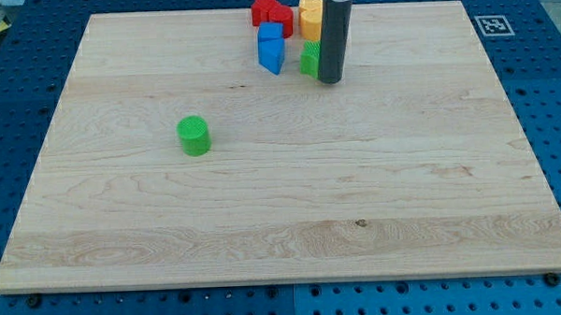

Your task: Push the green star into the group of blocks

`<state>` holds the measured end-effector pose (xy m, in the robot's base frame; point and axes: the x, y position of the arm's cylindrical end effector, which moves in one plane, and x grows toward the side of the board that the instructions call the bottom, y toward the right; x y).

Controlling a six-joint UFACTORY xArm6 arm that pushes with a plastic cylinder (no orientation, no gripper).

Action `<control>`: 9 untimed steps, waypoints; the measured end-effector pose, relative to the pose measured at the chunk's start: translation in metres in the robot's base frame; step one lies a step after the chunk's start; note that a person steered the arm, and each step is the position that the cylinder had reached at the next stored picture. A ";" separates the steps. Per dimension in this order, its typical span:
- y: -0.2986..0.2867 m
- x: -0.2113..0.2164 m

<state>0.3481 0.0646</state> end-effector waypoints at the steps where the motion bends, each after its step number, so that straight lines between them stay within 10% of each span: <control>1: -0.004 -0.015; 5: -0.025 -0.050; 9: -0.062 0.031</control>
<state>0.3786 0.0028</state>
